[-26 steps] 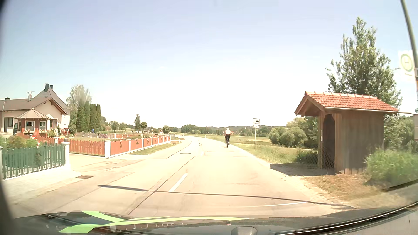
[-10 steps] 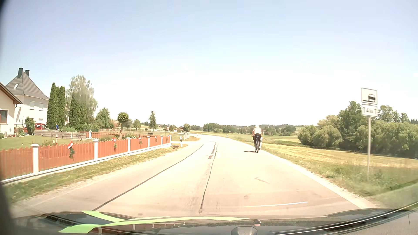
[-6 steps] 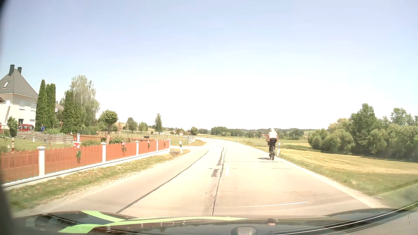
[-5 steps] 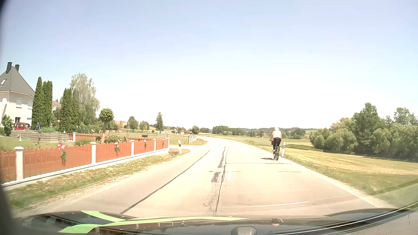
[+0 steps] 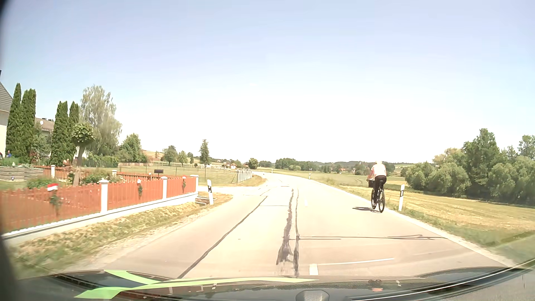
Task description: Follow the waypoints while adhering to traffic rules and regulations
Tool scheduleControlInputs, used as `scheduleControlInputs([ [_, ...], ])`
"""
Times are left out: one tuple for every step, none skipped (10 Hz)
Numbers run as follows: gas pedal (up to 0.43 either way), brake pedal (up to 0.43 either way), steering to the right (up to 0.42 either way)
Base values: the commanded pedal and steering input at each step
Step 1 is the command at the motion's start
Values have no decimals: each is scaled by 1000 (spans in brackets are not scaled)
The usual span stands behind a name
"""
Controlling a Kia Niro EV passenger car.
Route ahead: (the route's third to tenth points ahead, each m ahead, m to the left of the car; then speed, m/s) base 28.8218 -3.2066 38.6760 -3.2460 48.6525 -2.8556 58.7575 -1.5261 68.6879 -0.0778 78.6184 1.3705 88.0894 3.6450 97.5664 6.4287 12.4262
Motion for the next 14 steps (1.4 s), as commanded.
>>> scheduleControlInputs([
  [287, 0, -3],
  [287, 0, -1],
  [287, 0, -1],
  [287, 0, -1],
  [287, 0, 0],
  [287, 0, 2],
  [287, 0, 3],
  [287, 0, 3],
  [287, 0, 5],
  [287, 0, 7],
  [287, 0, 8],
  [287, 0, 8],
  [287, 0, 8],
  [287, 0, 8],
])
